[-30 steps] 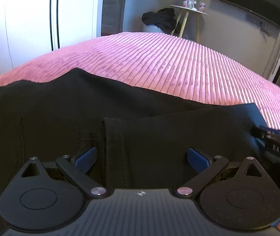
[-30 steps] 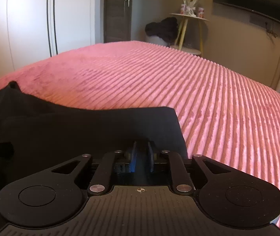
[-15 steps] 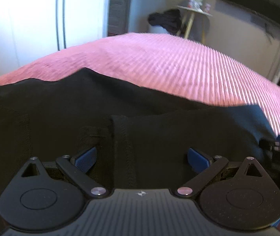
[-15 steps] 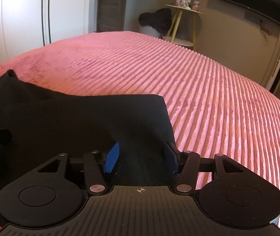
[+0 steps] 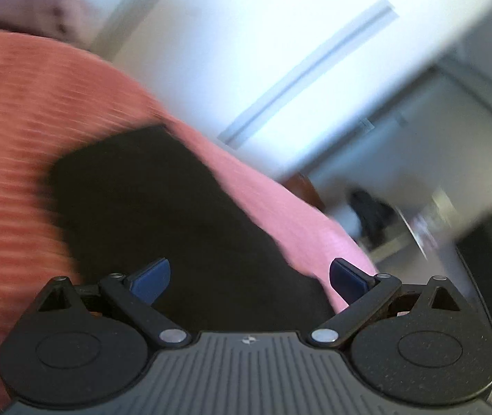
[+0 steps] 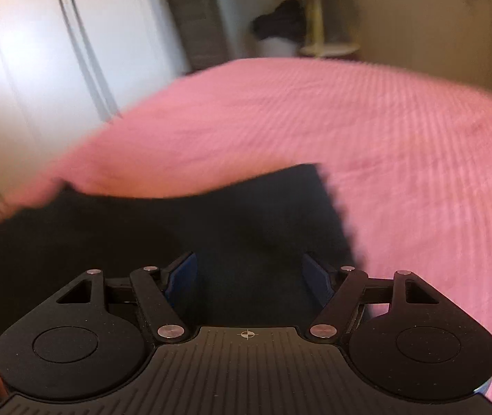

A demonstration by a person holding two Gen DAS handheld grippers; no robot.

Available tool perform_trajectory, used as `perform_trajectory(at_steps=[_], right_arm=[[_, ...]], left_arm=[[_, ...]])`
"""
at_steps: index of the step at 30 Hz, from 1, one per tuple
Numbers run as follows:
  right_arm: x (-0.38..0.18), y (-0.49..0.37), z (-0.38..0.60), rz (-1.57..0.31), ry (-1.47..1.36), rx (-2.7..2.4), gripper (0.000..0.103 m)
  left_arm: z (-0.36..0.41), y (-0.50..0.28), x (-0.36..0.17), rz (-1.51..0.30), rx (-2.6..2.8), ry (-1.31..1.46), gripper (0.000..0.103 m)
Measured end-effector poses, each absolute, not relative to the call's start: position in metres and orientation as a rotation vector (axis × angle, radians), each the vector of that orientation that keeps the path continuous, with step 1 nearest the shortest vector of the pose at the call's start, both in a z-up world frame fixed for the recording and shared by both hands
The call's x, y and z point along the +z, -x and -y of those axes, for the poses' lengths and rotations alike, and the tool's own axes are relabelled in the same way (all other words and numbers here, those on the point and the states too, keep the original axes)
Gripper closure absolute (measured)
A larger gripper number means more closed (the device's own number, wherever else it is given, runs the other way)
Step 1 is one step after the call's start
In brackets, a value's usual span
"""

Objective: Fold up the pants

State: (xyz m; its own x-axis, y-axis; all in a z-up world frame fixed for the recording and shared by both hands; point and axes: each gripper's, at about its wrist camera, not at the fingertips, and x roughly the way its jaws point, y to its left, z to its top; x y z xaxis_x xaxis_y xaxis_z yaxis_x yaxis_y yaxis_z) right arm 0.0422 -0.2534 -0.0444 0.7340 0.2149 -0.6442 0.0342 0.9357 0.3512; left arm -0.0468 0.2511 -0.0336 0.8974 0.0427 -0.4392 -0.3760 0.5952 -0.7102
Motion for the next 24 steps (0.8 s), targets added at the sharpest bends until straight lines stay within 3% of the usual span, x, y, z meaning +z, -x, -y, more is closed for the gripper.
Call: perform_trajectory(at_steps=[7, 10, 17, 18, 19, 20, 24], right_arm=[[-0.058, -0.05, 0.245, -0.822, -0.349, 0.118, 0.03], [-0.058, -0.051, 0.243, -0.82, -0.344, 0.114, 0.03], [-0.061, -0.056, 0.234, -0.816, -0.274, 0.106, 0.024], [-0.062, -0.057, 0.233, -0.815, -0.264, 0.104, 0.024], [-0.062, -0.058, 0.232, -0.815, -0.255, 0.102, 0.024], [-0.061, -0.058, 0.231, -0.814, -0.249, 0.099, 0.024], [-0.06, -0.057, 0.234, -0.812, -0.251, 0.087, 0.028]], left_arm=[[-0.309, 0.041, -0.098, -0.436, 0.327, 1.097, 0.004], [-0.324, 0.034, -0.105, -0.337, 0.271, 1.165, 0.004], [-0.354, 0.012, -0.124, -0.318, 0.232, 1.181, 0.005], [-0.355, 0.01, -0.126, -0.315, 0.232, 1.174, 0.013], [-0.361, 0.01, -0.129, -0.319, 0.242, 1.169, 0.042], [-0.363, 0.013, -0.129, -0.331, 0.258, 1.171, 0.055], [-0.36, 0.02, -0.112, -0.305, 0.205, 1.123, 0.071]])
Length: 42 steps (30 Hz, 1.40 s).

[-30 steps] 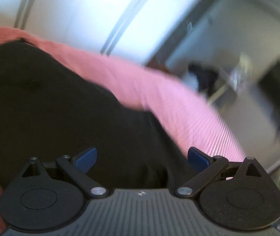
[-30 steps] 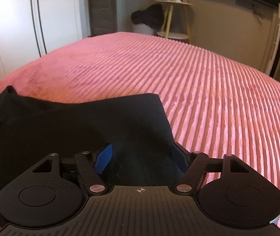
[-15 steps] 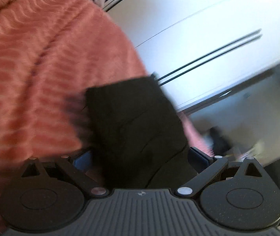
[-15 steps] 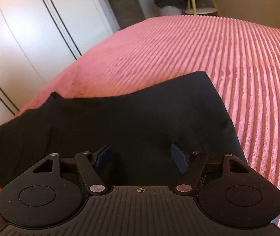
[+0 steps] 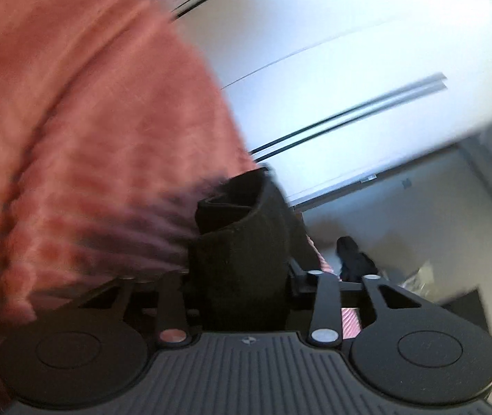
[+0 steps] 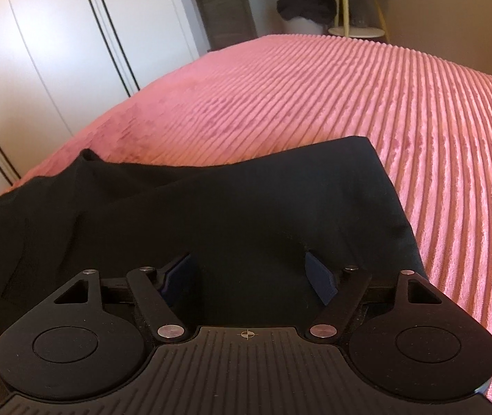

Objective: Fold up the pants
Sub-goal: 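Grasp the waistband by the leather patch with the right gripper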

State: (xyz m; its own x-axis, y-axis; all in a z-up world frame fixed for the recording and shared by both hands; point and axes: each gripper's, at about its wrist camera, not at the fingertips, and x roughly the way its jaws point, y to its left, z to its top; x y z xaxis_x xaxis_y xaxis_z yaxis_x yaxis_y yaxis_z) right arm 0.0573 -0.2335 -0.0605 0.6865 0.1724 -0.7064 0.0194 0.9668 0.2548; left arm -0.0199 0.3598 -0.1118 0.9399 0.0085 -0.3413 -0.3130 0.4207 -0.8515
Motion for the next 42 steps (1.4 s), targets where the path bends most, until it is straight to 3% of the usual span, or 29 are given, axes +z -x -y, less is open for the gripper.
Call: perform_trajectory(at_steps=[3, 10, 15, 17, 18, 19, 21, 23, 25, 28, 36, 40, 42], right_arm=[[-0.058, -0.055, 0.239, -0.804, -0.28, 0.076, 0.035], [-0.042, -0.044, 0.254, -0.722, -0.386, 0.088, 0.036], [-0.032, -0.032, 0.271, -0.673, -0.539, 0.115, 0.036], [-0.03, -0.026, 0.281, -0.662, -0.619, 0.121, 0.036], [-0.031, -0.022, 0.286, -0.657, -0.649, 0.12, 0.036], [-0.031, -0.018, 0.291, -0.652, -0.675, 0.118, 0.036], [-0.032, -0.013, 0.299, -0.656, -0.703, 0.104, 0.036], [-0.034, -0.009, 0.304, -0.675, -0.725, 0.091, 0.036], [-0.038, -0.007, 0.306, -0.701, -0.742, 0.093, 0.035], [-0.046, -0.015, 0.305, -0.759, -0.773, 0.132, 0.027], [-0.066, -0.059, 0.28, -0.923, -0.749, 0.229, 0.024], [-0.071, -0.074, 0.269, -0.984, -0.734, 0.317, 0.011], [-0.074, -0.077, 0.269, -1.017, -0.754, 0.345, 0.011]], left_arm=[[-0.333, 0.016, -0.067, -0.271, 0.163, 0.977, 0.074], [-0.214, 0.004, 0.058, -0.232, -0.018, 0.487, 0.074], [-0.089, -0.003, 0.085, -0.272, -0.262, 0.195, 0.069], [-0.042, -0.008, 0.075, -0.326, -0.348, 0.146, 0.062], [-0.024, -0.012, 0.068, -0.36, -0.376, 0.145, 0.052], [-0.004, -0.016, 0.058, -0.395, -0.416, 0.148, 0.029], [0.022, -0.015, 0.035, -0.425, -0.468, 0.209, 0.004], [0.037, -0.017, 0.014, -0.484, -0.503, 0.265, 0.004], [0.036, -0.029, 0.0, -0.586, -0.505, 0.285, 0.004], [0.021, -0.026, 0.001, -0.576, -0.435, 0.261, 0.004], [-0.083, -0.022, -0.009, -0.651, -0.095, 0.457, 0.004], [-0.12, -0.011, -0.029, -0.697, -0.021, 0.582, 0.004], [-0.125, -0.012, -0.033, -0.695, -0.014, 0.614, 0.004]])
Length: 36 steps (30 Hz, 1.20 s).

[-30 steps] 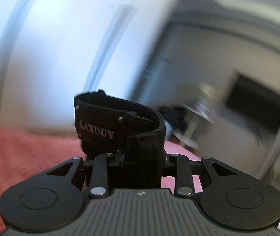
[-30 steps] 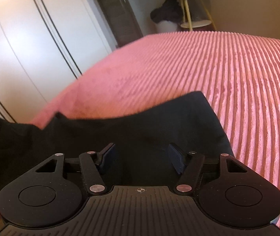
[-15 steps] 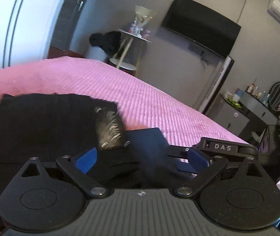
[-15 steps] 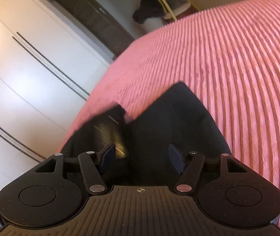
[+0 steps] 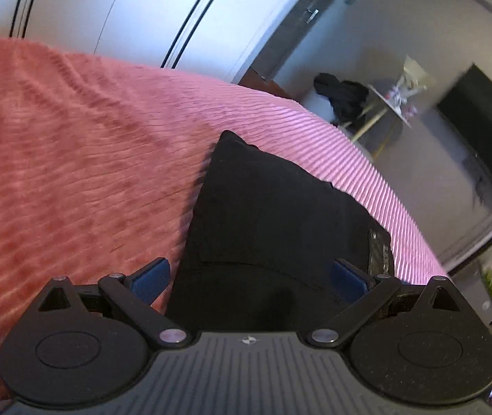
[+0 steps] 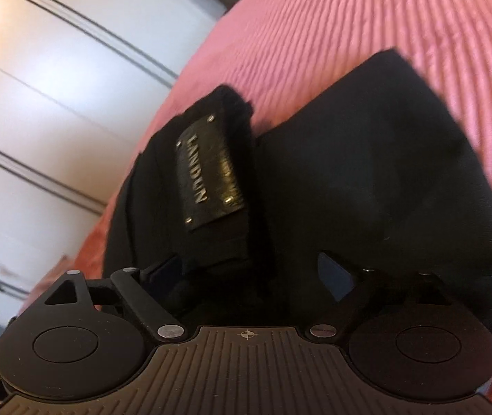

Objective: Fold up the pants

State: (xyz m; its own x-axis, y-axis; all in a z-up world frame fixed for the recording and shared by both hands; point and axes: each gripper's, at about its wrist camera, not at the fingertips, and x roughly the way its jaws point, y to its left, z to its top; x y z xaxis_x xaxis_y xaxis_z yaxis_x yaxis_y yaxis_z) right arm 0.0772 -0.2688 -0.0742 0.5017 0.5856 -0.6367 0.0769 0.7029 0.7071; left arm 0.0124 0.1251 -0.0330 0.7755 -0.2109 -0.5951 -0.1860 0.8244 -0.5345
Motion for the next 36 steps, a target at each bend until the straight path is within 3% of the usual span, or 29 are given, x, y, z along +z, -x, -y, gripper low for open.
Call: perform_trajectory(at_steps=[9, 10, 13, 14, 29, 36], right_arm=[[-0.094, -0.098, 0.266, -1.085, -0.913, 0.433, 0.015], [-0.096, -0.1, 0.266, -1.082, -0.927, 0.435, 0.018], [-0.104, -0.102, 0.265, -1.081, -0.955, 0.449, 0.048], [-0.107, -0.101, 0.265, -1.076, -0.978, 0.461, 0.05], [-0.101, -0.091, 0.273, -1.067, -0.959, 0.451, 0.045], [-0.07, -0.08, 0.25, -1.002, -0.76, 0.426, 0.065]], left_arm=[[-0.129, -0.025, -0.057, -0.796, -0.004, 0.707, 0.004], [-0.131, -0.025, -0.06, -0.799, -0.005, 0.732, 0.004], [-0.136, -0.021, -0.063, -0.805, -0.003, 0.792, 0.004], [-0.135, -0.021, -0.063, -0.81, 0.001, 0.789, 0.004], [-0.124, -0.022, -0.062, -0.843, 0.056, 0.721, 0.004], [-0.122, -0.022, -0.061, -0.844, 0.08, 0.702, 0.004]])
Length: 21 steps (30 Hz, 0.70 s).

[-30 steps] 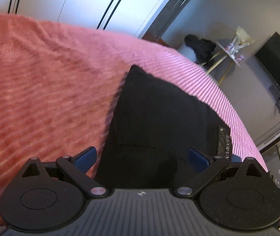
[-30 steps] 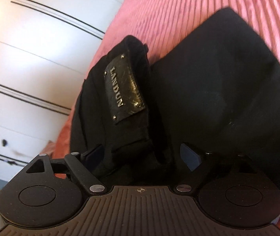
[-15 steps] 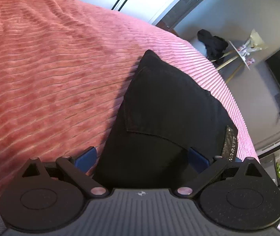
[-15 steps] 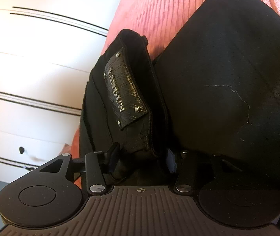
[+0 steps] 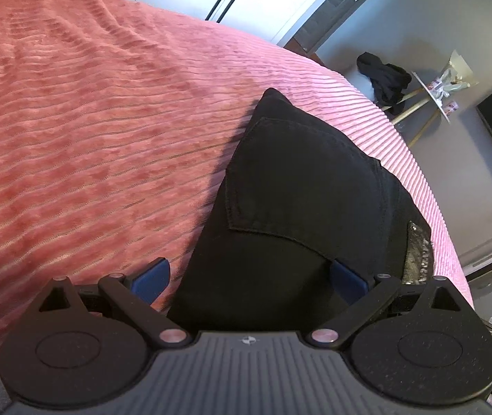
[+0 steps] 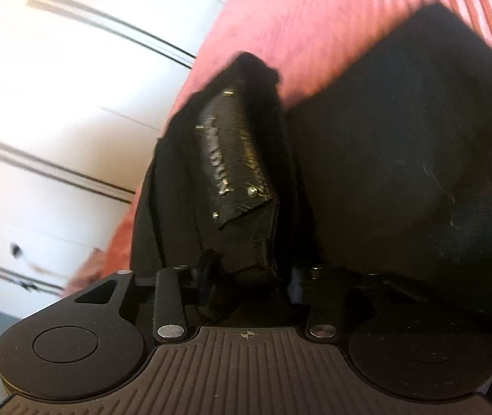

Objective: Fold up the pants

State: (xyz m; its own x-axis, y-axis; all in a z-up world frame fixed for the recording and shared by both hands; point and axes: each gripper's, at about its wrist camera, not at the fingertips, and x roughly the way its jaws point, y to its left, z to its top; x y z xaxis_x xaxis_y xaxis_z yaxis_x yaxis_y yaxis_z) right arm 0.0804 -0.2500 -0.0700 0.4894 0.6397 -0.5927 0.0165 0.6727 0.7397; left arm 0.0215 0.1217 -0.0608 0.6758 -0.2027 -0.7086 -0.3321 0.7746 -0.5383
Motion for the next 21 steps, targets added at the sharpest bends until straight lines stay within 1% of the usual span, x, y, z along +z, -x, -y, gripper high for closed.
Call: perform_trajectory(at_steps=[7, 15, 18, 20, 21], right_arm=[[-0.017, -0.058, 0.232, -0.86, -0.58, 0.418, 0.07], [0.037, -0.032, 0.26, -0.693, -0.559, 0.395, 0.074], [0.039, -0.022, 0.277, -0.668, -0.544, 0.33, 0.074], [0.027, -0.02, 0.284, -0.7, -0.537, 0.272, 0.074], [0.018, -0.018, 0.29, -0.736, -0.518, 0.233, 0.071]], left_arm=[[-0.121, -0.02, -0.059, -0.83, 0.093, 0.689, 0.004], [-0.125, -0.018, -0.059, -0.838, 0.131, 0.698, 0.004], [-0.122, -0.02, -0.058, -0.847, 0.125, 0.675, 0.004], [-0.119, -0.022, -0.058, -0.857, 0.119, 0.662, 0.004], [-0.119, -0.023, -0.059, -0.861, 0.116, 0.658, 0.004]])
